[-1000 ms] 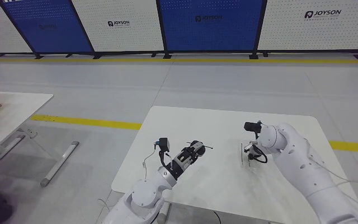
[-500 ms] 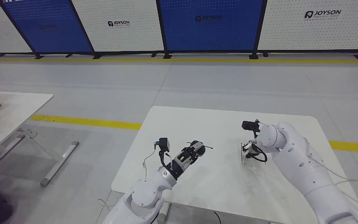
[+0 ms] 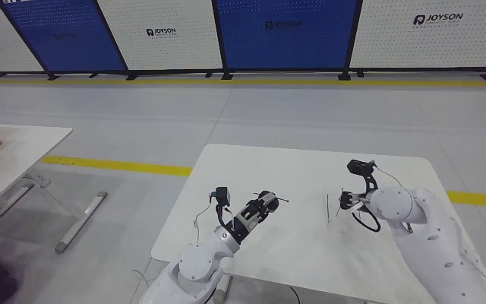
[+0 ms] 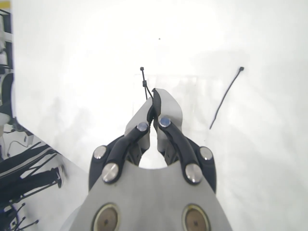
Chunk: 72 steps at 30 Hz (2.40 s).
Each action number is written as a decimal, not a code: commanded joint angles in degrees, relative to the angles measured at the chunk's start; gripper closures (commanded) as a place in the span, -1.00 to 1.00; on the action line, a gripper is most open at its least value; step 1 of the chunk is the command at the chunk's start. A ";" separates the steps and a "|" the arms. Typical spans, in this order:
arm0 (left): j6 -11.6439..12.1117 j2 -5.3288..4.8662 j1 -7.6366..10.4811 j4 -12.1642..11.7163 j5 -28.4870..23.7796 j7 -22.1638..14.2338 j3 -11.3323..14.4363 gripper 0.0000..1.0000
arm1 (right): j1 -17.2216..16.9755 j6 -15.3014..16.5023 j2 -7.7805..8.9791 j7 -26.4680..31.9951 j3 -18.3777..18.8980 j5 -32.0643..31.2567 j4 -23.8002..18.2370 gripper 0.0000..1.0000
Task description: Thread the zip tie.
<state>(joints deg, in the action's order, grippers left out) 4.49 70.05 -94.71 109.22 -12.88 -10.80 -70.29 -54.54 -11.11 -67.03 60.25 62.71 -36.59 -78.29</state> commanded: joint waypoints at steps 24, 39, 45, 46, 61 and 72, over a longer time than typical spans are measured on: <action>0.00 0.00 0.00 0.00 0.00 0.00 0.00 1.00 | -14.82 9.89 1.65 -12.12 8.61 9.78 -14.82 1.00; 0.00 0.00 0.00 0.00 0.00 0.00 0.00 1.00 | -21.28 15.21 1.65 -18.11 12.51 23.26 -19.06 1.00; 0.00 0.00 0.00 0.00 0.00 0.00 0.00 1.00 | -21.28 15.21 1.65 -18.11 12.51 23.26 -19.06 1.00; 0.00 0.00 0.00 0.00 0.00 0.00 0.00 1.00 | -21.34 15.24 1.64 -18.39 12.50 23.32 -19.11 1.00; 0.00 0.00 0.00 0.00 0.00 0.00 0.00 1.00 | -25.64 16.93 0.11 -39.93 8.02 21.79 -21.99 1.00; 0.00 0.00 0.00 0.00 0.00 0.00 0.00 1.00 | -25.64 16.93 0.11 -39.93 8.02 21.79 -21.99 1.00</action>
<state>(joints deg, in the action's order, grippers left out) 4.49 70.05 -94.71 109.22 -12.88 -10.80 -70.29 -80.19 5.83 -66.92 20.31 70.72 -14.80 -100.27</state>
